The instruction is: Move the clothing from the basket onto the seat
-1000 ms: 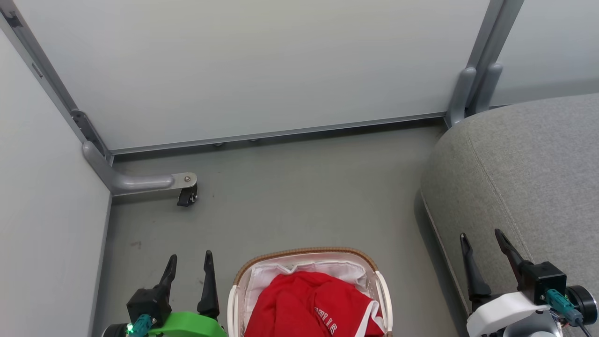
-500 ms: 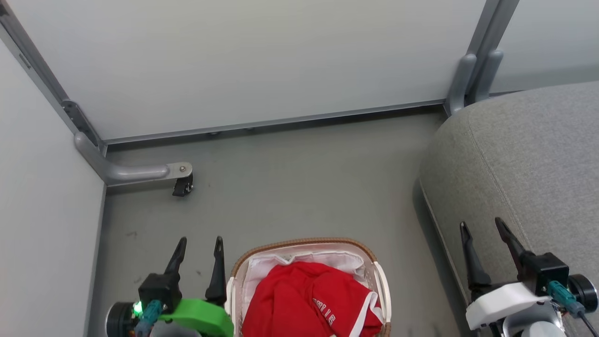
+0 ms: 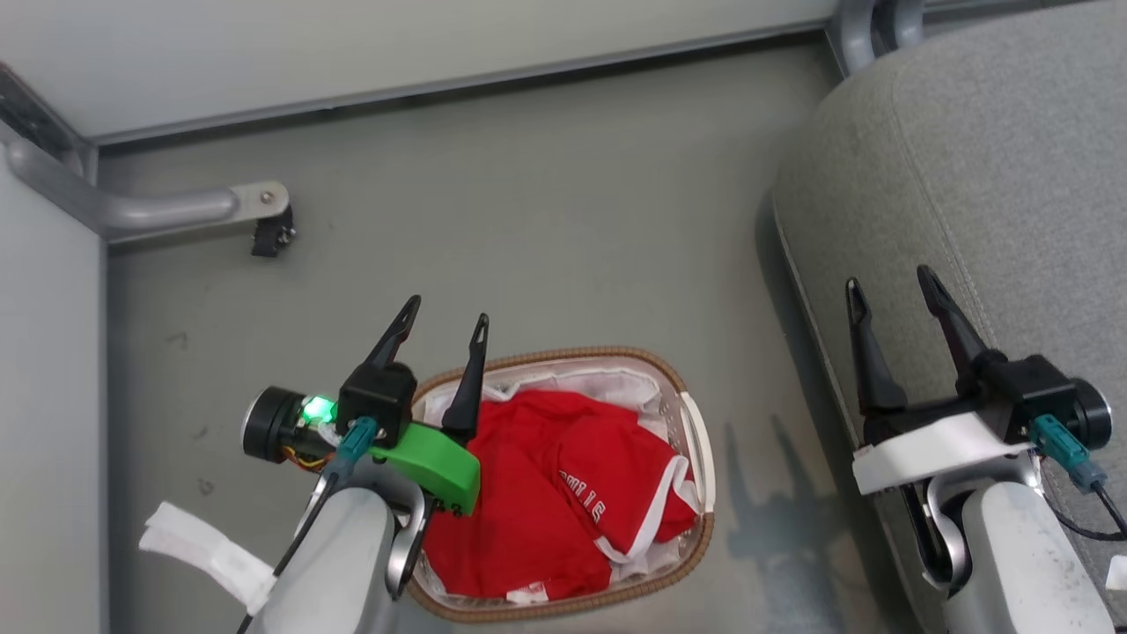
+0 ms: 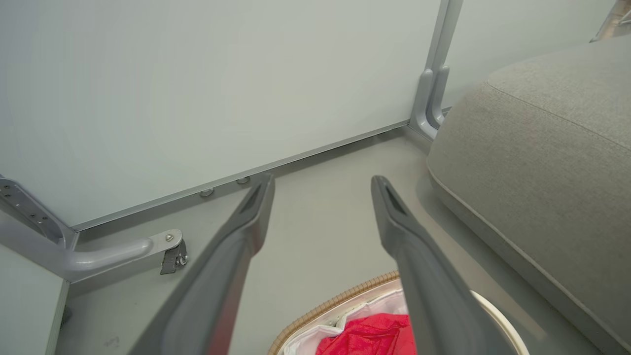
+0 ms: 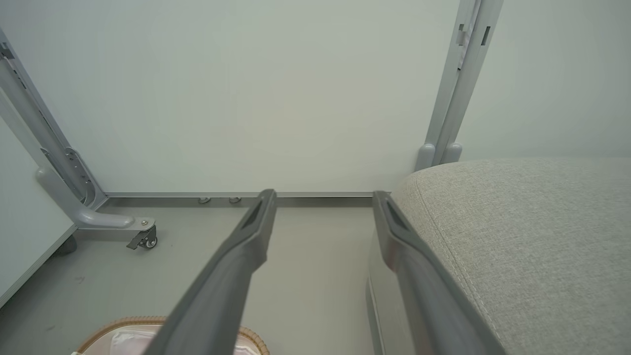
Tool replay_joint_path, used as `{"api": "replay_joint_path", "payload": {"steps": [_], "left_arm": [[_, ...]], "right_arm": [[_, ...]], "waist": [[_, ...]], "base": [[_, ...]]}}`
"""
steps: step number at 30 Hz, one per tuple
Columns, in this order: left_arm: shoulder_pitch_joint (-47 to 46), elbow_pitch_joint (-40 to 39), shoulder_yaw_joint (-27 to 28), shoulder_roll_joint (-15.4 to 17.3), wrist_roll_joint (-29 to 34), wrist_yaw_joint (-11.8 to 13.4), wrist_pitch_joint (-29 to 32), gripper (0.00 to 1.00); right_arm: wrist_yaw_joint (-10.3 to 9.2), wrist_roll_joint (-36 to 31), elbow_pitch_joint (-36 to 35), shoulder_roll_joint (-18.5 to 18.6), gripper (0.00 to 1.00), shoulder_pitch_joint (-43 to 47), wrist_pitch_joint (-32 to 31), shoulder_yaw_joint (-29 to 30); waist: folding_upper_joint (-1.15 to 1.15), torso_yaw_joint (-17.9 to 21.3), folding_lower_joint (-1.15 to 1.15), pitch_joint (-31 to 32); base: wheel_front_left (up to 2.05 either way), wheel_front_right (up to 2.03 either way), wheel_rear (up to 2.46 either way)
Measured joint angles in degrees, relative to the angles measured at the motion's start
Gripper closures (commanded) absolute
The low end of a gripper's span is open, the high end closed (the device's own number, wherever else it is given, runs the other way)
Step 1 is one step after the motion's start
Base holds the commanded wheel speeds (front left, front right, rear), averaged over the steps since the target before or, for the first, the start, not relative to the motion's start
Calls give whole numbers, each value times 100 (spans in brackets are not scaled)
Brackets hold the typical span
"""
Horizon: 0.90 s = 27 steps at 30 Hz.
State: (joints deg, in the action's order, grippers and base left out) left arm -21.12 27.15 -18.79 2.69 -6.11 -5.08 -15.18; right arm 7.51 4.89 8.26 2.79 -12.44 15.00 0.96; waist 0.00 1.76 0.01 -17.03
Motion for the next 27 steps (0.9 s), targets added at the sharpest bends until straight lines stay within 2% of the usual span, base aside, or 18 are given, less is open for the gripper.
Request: {"api": "replay_joint_path", "payload": {"steps": [5,12,18,27], "left_arm": [[-557,799,-422,-2,216,-137,0,0],[-1044,2004,-851,-4,325,-199,0,0],[-1404,2853,-1054,-3,326,-205,0,0],[-1948,3691,-1174,123,388,-187,51,0]], "right_arm": [[0,110,-197,2,0,-358,0,-155],[0,326,-292,5,0,-601,0,-344],[0,499,-404,7,0,-697,0,-549],[0,705,-613,11,0,-764,0,-870]], "waist": [[0,224,0,-640],[0,628,0,-1439],[0,1038,0,-1986],[0,1605,1,-2670]], "base": [[0,0,0],[0,0,0],[0,0,0],[0,0,0]]}}
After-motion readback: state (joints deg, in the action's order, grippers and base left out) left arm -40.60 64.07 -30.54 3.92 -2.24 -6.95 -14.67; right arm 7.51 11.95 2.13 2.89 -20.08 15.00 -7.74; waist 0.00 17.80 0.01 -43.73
